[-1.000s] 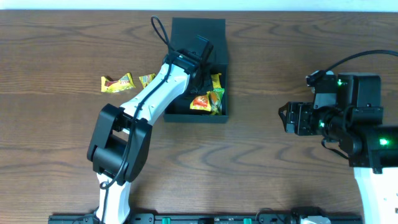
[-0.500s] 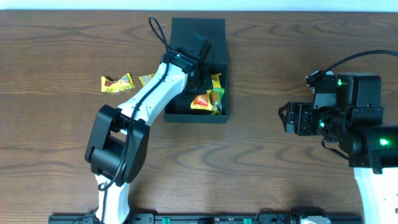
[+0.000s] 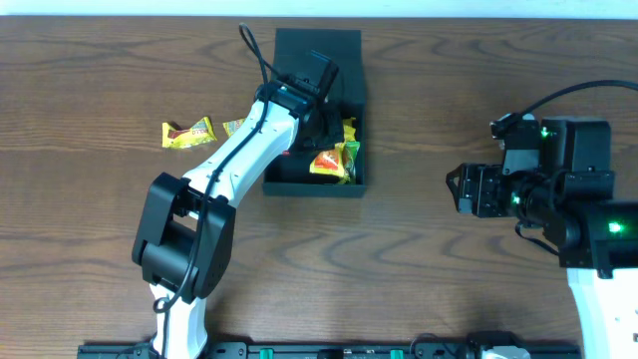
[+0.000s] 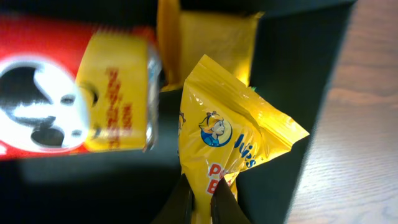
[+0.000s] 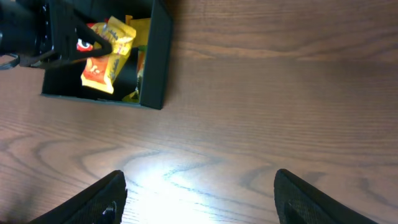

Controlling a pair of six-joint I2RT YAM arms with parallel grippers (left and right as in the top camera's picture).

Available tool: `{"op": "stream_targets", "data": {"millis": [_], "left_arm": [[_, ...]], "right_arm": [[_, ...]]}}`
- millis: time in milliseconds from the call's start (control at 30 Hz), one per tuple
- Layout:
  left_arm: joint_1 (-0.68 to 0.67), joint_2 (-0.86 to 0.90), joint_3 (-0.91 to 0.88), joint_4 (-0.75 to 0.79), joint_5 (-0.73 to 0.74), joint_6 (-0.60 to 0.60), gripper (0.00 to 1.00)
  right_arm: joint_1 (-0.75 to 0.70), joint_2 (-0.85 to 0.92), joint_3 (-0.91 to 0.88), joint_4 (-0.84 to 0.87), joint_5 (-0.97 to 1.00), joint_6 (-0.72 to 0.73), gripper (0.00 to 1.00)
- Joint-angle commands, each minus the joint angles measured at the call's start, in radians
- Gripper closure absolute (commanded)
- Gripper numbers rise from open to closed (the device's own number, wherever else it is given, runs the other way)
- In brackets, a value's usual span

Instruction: Pack container

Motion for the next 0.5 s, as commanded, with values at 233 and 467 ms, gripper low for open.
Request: {"op": "stream_targets", "data": {"millis": [233, 467], "left_arm": [[-0.016, -0.026, -0.002, -0.118, -0.061, -0.112, 0.94], [-0.025, -0.026, -0.002, -0.14, -0.124, -0.186, 0.94]], "right_arm": [[-0.005, -0.005, 0.012, 0.0, -0.024, -0.013, 0.25], [-0.005, -0.005, 0.012, -0.001, -0.024, -0.013, 0.25]]}}
